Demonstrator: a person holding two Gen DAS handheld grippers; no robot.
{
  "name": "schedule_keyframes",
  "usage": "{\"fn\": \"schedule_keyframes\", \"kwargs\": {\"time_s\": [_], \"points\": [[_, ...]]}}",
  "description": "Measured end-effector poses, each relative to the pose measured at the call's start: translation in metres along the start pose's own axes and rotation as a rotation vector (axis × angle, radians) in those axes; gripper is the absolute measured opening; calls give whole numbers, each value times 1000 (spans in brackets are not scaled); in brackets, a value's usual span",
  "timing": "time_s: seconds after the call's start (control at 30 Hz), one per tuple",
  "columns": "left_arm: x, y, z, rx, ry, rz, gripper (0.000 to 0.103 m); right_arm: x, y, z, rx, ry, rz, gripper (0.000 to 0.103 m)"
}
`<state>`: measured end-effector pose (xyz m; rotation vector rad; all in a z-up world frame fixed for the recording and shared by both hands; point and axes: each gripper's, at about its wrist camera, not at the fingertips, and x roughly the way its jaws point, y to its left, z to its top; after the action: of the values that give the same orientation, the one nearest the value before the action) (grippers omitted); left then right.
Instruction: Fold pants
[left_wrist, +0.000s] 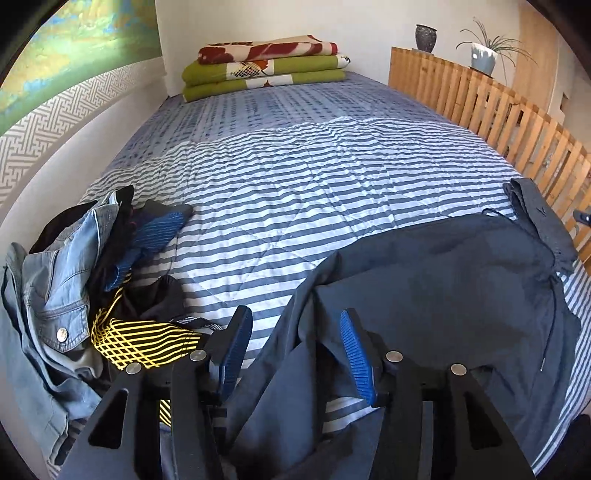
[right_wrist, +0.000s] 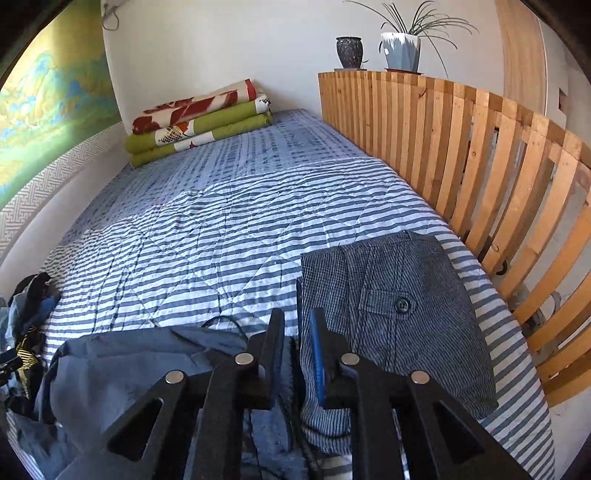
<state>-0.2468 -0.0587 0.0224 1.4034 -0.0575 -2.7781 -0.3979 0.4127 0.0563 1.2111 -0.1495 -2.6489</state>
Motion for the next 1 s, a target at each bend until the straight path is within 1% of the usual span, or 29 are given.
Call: {"fn": "schedule_keyframes", "kwargs": {"time_s": [0.03,0.07,0.13,0.2,0.23,0.3,0.33,0.43,0.47,0.53,0.57,0.6,0.7,0.73,0.8,0.87,1.0], "points": [[-7,4,-3,-10,-8,-5,53,-6,-5,-12,10,26,29,17],[-15,11,-8,-25,-14,-11,54,-13,-8,-25,10,42,39,17],[-33,29,-19,-69,-25,-8,54,-25,-9,-53,-13,82,29,17],[-53,54,-37,-134,-38,1,54,-36,-7,-83,-27,118,48,17],[-62,66,-46,-155,-39,8,54,-41,-4,-95,-29,131,64,17],[-78,90,-70,-189,-40,58,54,-52,5,-119,-48,148,105,17],[-85,104,-82,-218,-39,75,54,-57,14,-131,-63,160,123,17],[-102,151,-123,-374,-30,97,58,-65,44,-156,-107,201,198,17],[-106,167,-138,-405,-23,120,58,-66,56,-163,-120,218,232,17],[-113,194,-168,-436,-7,198,59,-70,81,-179,-164,233,274,17],[-115,210,-184,-459,7,230,60,-71,96,-187,-197,238,281,17],[-117,225,-198,-492,22,241,62,-73,111,-196,-234,244,287,17],[-112,261,-235,-597,71,241,63,-79,151,-222,-310,274,341,20],[-110,268,-244,-628,77,229,63,-80,164,-232,-331,288,360,21],[-103,273,-250,-662,72,171,63,-79,188,-250,-362,314,396,23],[-89,264,-241,-659,77,110,63,-79,212,-267,-405,338,416,23],[-47,246,-214,-629,111,63,63,-80,249,-293,-449,370,456,24]]}}
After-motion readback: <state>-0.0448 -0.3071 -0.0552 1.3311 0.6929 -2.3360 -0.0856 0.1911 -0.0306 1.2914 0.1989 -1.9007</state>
